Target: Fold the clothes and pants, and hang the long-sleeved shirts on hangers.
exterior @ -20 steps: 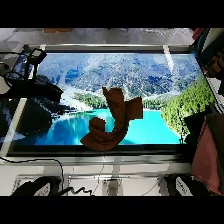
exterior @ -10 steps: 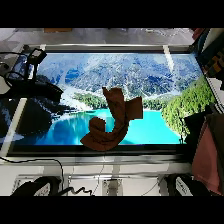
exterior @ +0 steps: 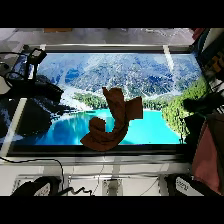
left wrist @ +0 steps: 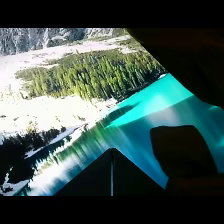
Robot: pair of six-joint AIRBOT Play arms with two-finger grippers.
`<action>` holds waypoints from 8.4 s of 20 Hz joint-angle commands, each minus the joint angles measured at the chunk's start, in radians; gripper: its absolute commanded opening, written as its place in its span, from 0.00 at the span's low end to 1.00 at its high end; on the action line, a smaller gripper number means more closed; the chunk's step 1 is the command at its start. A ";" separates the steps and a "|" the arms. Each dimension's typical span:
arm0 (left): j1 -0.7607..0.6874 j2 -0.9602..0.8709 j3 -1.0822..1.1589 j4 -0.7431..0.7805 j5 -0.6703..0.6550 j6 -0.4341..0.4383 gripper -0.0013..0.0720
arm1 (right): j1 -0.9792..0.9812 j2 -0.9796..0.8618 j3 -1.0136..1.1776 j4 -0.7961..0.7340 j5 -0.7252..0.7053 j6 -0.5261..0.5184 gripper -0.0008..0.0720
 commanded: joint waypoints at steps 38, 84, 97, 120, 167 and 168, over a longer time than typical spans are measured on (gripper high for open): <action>-0.026 -0.613 -0.226 -0.072 -0.345 0.040 0.69 | 0.336 -0.401 -0.189 0.725 -0.594 -0.027 0.09; 0.465 0.423 0.234 -0.136 0.257 -0.102 0.04 | 0.330 0.624 0.385 -0.085 -0.365 0.160 0.03; 0.160 -0.192 -0.108 -0.177 0.706 0.005 0.04 | 0.330 -0.331 0.384 0.042 -0.735 0.160 0.03; 0.551 -0.166 -0.141 -0.015 0.057 0.000 0.96 | -0.033 -0.355 -0.075 0.354 0.306 -0.211 0.14; 0.401 -0.352 -0.417 -0.360 0.317 -0.015 0.04 | 0.317 0.145 -0.320 0.178 -0.422 0.002 0.03; 0.401 -0.328 -0.374 -0.360 0.298 0.003 0.04 | 0.317 0.145 -0.288 0.174 -0.407 0.002 0.03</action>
